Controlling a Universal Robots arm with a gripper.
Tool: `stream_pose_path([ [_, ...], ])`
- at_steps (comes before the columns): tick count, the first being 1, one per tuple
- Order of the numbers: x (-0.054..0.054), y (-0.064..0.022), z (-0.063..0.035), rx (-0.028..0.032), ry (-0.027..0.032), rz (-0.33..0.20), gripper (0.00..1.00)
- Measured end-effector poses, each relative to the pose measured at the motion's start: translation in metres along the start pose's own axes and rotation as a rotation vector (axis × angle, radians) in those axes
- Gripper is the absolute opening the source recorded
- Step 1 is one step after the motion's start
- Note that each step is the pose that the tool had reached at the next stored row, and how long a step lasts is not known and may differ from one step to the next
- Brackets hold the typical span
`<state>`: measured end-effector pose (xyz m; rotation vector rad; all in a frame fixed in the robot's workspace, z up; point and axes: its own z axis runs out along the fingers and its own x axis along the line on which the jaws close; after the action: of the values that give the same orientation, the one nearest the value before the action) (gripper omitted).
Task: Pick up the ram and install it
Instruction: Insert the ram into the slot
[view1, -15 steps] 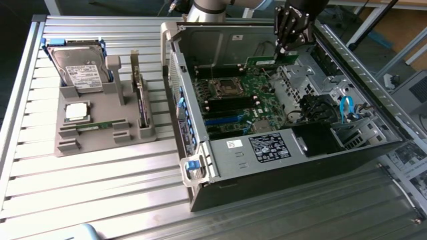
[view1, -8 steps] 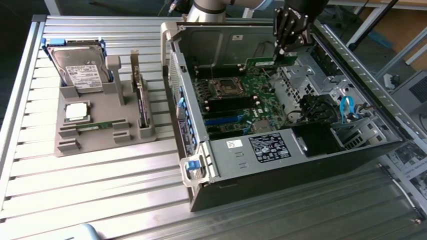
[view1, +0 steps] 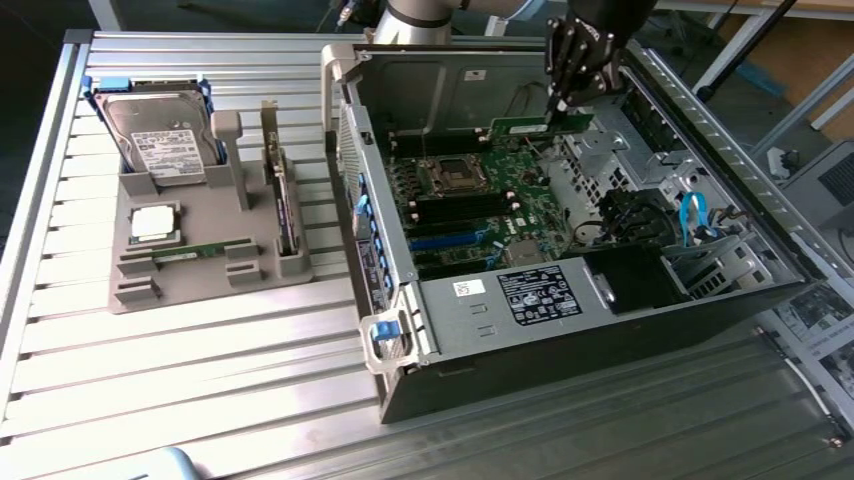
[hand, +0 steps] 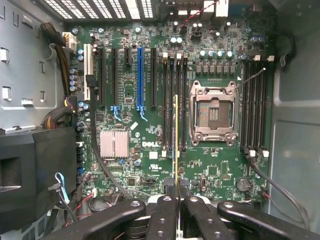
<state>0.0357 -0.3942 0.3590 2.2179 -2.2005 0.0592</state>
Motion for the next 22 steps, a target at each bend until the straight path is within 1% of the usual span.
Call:
stream_pose_path([
  [22,-0.0003,0.0019,0.0077,0.0000,0.0006,0.000,0.12],
])
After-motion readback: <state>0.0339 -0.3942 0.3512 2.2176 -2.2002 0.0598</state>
